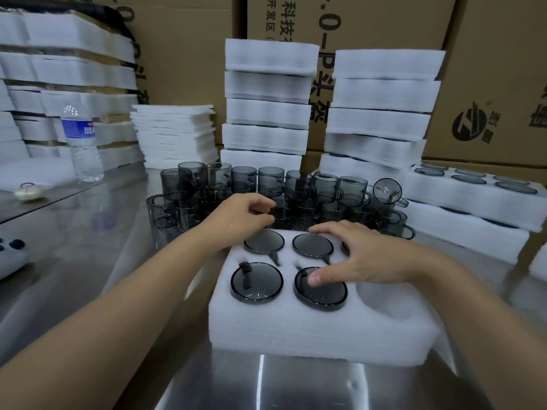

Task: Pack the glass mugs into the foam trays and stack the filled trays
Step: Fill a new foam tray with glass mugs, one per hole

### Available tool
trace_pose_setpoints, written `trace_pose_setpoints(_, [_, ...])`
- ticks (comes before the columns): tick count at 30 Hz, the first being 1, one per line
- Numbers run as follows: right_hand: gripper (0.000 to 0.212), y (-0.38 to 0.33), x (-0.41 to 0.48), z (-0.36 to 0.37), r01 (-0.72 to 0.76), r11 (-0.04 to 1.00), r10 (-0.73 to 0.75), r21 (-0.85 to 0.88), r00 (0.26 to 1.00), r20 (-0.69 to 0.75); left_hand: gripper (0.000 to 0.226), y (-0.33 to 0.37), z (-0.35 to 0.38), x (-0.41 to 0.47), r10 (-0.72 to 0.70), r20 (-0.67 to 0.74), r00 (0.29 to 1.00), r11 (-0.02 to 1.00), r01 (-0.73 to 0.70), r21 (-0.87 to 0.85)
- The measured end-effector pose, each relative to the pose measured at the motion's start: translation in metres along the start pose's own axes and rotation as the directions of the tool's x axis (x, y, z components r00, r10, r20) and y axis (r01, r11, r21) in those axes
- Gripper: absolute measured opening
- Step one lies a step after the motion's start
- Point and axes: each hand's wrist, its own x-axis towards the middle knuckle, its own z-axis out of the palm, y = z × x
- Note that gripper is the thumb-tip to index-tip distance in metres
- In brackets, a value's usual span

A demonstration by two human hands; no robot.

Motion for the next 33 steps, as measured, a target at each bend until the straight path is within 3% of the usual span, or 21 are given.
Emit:
trace_pose_setpoints(6, [0.109, 0.003, 0.000, 0.000, 0.002, 1.000, -0.002, -0.004, 1.000, -0.004, 0.047, 0.038, 0.010, 0.037, -0.095, 0.270, 0.958, 0.930, -0.011, 0.368])
trace_pose_setpoints(9, [0.100, 0.004, 0.002, 0.002, 0.005, 1.000, -0.005, -0.014, 1.000, -0.027, 0.048, 0.033, 0.029, 0.042, -0.150, 0.258, 0.954, 0.898, 0.022, 0.440])
trace_pose_setpoints(12, [0.087, 0.006, 0.004, 0.006, 0.023, 1.000, -0.024, -0.011, 0.996, -0.081, 0.050, 0.027, 0.037, 0.037, -0.152, 0.140, 0.978, 0.908, 0.083, 0.412])
trace_pose_setpoints(14, [0.085, 0.007, 0.003, 0.010, 0.041, 0.999, -0.043, -0.016, 0.992, -0.123, 0.044, 0.027, 0.036, 0.031, -0.088, 0.044, 0.995, 0.914, 0.063, 0.400])
trace_pose_setpoints(17, [0.089, 0.010, 0.002, 0.013, 0.063, 0.998, -0.063, -0.007, 0.984, -0.169, 0.035, 0.032, 0.034, 0.019, 0.113, -0.080, 0.990, 0.936, -0.079, 0.343])
trace_pose_setpoints(20, [0.099, 0.013, 0.002, 0.014, 0.066, 0.998, -0.062, 0.015, 0.977, -0.202, 0.015, 0.042, 0.031, 0.005, 0.297, -0.203, 0.933, 0.949, -0.266, 0.166])
trace_pose_setpoints(23, [0.107, 0.015, 0.005, 0.018, 0.096, 0.993, -0.077, 0.062, 0.963, -0.257, 0.010, 0.048, 0.028, -0.004, 0.383, -0.278, 0.881, 0.923, -0.377, 0.077])
trace_pose_setpoints(25, [0.113, 0.015, 0.006, 0.020, 0.158, 0.962, -0.076, 0.221, 0.939, -0.337, 0.010, 0.050, 0.028, -0.010, 0.432, -0.273, 0.859, 0.901, -0.423, 0.095])
trace_pose_setpoints(28, [0.096, 0.017, 0.008, 0.020, 0.316, 0.778, 0.021, 0.543, 0.850, -0.526, 0.015, 0.054, 0.027, -0.017, 0.552, -0.194, 0.811, 0.832, -0.518, 0.199])
trace_pose_setpoints(33, [0.059, 0.021, 0.010, 0.018, 0.477, 0.603, 0.145, 0.640, 0.723, -0.676, 0.022, 0.061, 0.025, -0.026, 0.706, -0.022, 0.708, 0.660, -0.646, 0.383])
